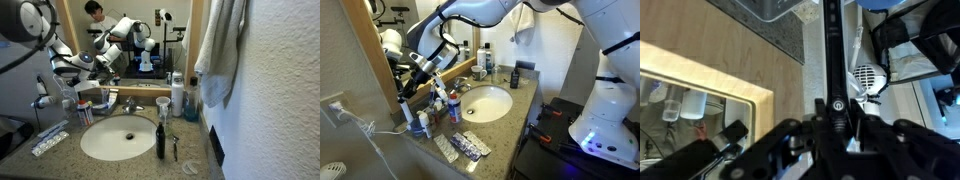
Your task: Put the toothbrush on the charging station
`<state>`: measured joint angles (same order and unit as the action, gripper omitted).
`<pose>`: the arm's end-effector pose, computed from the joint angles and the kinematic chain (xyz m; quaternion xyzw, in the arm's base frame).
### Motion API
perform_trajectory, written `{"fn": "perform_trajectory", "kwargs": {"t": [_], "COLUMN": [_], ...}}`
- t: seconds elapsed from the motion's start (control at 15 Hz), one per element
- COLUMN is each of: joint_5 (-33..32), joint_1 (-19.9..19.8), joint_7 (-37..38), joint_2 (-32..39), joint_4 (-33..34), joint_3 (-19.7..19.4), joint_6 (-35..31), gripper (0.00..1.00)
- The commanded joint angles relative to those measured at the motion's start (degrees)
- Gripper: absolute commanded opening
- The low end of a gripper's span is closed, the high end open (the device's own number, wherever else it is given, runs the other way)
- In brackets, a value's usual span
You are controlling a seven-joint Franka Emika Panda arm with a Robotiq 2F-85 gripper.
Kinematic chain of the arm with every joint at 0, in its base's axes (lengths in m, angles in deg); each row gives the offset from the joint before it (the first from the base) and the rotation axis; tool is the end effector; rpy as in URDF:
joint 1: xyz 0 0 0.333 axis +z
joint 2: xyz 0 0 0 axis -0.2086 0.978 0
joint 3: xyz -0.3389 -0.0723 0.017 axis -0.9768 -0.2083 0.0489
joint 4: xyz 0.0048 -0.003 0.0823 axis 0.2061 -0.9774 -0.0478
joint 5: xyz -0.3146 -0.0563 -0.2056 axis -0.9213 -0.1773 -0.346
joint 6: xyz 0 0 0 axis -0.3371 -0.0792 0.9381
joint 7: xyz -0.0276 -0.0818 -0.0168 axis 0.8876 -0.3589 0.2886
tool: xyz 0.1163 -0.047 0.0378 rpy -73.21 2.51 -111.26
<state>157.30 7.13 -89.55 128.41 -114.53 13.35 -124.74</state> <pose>0.6663 0.3241 0.2542 -0.7763 -0.4810 -0.3378 0.2277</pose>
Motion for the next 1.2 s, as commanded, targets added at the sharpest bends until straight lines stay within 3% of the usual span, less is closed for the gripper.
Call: {"fn": "perform_trajectory", "kwargs": {"t": [0.0,1.13], "joint_5": [-3.3,-6.7], "joint_1": [-2.6,-7.2], "joint_7": [1.1,1.2], "joint_2": [-0.1,-0.6], "joint_4": [-0.6,-1.6], "joint_3": [3.2,6.9], "joint_6": [0.7,0.7], "gripper": [0.07,0.07]}}
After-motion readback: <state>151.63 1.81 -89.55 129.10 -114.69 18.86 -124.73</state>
